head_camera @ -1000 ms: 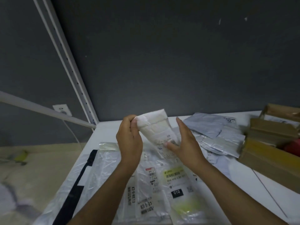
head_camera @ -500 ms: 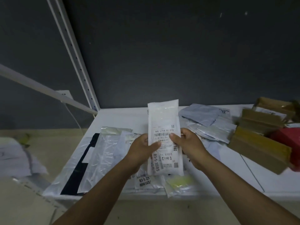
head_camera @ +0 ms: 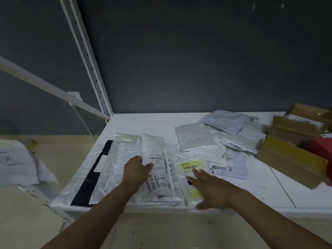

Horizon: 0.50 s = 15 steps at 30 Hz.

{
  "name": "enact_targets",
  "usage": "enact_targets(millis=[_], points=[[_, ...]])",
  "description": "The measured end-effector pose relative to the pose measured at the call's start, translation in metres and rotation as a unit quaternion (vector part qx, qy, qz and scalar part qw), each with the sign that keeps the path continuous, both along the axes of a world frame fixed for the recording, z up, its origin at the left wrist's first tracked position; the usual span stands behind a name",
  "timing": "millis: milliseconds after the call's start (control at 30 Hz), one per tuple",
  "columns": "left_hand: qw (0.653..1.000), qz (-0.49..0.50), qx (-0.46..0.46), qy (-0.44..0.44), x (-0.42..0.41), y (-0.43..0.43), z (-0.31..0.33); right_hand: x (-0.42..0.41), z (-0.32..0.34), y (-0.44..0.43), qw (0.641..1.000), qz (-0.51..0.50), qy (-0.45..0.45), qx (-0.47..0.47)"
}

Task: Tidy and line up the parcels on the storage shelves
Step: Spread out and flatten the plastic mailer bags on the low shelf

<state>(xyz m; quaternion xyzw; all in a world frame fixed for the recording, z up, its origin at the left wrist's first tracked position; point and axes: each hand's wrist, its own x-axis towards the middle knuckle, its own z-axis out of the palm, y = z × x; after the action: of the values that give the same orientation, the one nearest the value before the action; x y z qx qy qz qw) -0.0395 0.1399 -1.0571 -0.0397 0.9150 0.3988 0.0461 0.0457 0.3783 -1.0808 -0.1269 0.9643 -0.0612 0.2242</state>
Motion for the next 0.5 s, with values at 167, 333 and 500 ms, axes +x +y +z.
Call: enact_targets(millis=[167, 333, 500], points=[[1.0, 0.001, -0.006, 0.017, -0.002, -0.002, 0.002, 0.0, 0.004, 0.009, 0.981, -0.099, 0.094, -0.139], [0.999, 0.032, -0.016, 0.026, -0.012, -0.024, 0.011, -0.004, 0.0, -0.026, 0.977, -0.063, 0.163, -0.124], [0.996, 0.083, -0.028, 0.025, -0.02, -0.053, 0.023, -0.013, -0.006, -0.073, 0.99, -0.017, 0.125, -0.062]])
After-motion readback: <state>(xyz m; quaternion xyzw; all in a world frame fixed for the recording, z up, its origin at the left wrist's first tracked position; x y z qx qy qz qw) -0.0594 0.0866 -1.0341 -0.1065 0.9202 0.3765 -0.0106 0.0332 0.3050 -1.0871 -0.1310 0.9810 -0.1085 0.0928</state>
